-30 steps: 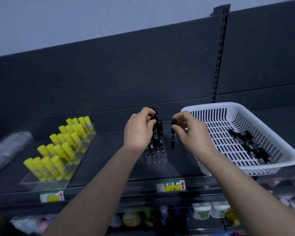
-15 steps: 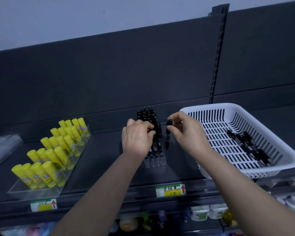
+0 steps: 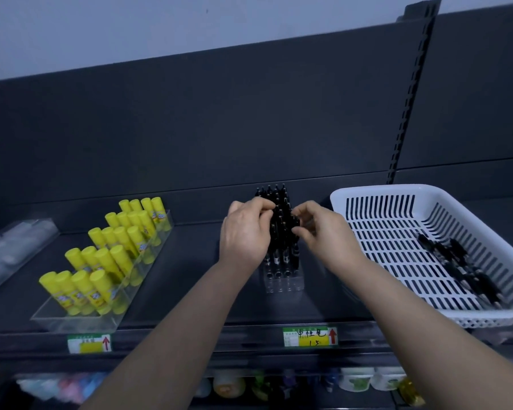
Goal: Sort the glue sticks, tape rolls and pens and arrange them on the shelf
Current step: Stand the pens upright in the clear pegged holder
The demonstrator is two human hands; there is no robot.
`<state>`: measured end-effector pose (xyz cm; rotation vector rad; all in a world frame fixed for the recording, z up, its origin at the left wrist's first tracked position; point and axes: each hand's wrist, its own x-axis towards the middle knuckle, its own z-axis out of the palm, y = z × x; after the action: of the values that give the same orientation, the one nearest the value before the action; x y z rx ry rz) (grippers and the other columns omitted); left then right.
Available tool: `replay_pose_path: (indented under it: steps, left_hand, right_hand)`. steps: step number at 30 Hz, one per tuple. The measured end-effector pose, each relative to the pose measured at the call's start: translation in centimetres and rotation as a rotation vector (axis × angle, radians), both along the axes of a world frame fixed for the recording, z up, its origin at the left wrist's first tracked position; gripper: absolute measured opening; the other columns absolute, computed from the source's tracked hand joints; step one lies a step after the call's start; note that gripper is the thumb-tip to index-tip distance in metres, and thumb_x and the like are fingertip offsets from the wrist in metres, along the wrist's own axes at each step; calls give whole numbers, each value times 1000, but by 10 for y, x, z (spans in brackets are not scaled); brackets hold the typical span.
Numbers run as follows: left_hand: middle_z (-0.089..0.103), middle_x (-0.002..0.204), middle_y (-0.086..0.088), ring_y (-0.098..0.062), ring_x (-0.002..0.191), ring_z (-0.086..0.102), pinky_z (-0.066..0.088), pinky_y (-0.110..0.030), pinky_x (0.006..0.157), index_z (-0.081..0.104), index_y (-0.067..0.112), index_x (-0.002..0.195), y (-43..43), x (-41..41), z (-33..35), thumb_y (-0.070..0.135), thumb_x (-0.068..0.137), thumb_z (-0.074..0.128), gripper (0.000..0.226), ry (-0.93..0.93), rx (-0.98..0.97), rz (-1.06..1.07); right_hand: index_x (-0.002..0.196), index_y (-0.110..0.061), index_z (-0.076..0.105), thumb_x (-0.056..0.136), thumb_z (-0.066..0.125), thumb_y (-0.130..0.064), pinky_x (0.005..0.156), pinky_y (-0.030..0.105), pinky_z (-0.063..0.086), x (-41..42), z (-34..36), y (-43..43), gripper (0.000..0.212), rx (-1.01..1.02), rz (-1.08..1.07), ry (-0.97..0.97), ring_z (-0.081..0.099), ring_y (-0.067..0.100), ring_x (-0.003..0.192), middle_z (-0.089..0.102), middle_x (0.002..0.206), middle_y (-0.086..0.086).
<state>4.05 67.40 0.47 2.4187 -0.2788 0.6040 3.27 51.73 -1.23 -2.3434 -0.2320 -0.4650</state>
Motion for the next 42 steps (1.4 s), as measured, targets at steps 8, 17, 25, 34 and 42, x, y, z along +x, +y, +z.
replay_pose_path:
  steps: [8, 17, 25, 34, 42]
  left_hand:
    - [67, 106, 9, -8, 106, 48, 38, -19, 77, 63, 22, 113, 11, 5, 2, 16, 99, 46, 23, -14, 9, 15]
    - [67, 107, 7, -14, 106, 50, 46, -31, 88, 65, 21, 109, -41, 0, 15, 12, 95, 50, 23, -70, 67, -205]
    - [67, 106, 4, -18, 99, 61, 52, -33, 83, 67, 23, 106, -147, 7, 4, 14, 92, 51, 23, 265, 251, -298]
    - [60, 78, -4, -23, 71, 58, 50, -32, 64, 63, 10, 74, -281, 33, -33, 16, 86, 60, 14, 478, 405, -259]
    - [54, 78, -3, -22, 71, 59, 37, -28, 50, 53, 7, 101, -328, 53, -55, 27, 81, 74, 36, 631, 296, -106]
  right_hand:
    - [112, -21, 44, 81, 74, -23, 78, 37, 51, -1, -9, 5, 44, -95, -53, 86, 64, 17, 83, 63, 90, -10]
    - [95, -30, 65, 87, 61, -20, 73, 32, 49, -31, -6, -50, 14, -314, -266, 81, 63, 17, 94, 67, 99, -9]
    - [106, -31, 66, 90, 54, -17, 75, 32, 49, -62, -2, -159, 25, -496, -393, 202, 62, 20, 101, 66, 111, -6]
    - [102, -30, 67, 85, 54, -10, 76, 34, 51, -61, -2, -258, 29, -427, -377, 279, 62, 23, 99, 66, 107, -2]
    - [95, -27, 65, 80, 56, -10, 78, 37, 52, -52, -8, -277, 24, -371, -269, 325, 62, 26, 93, 67, 96, 0]
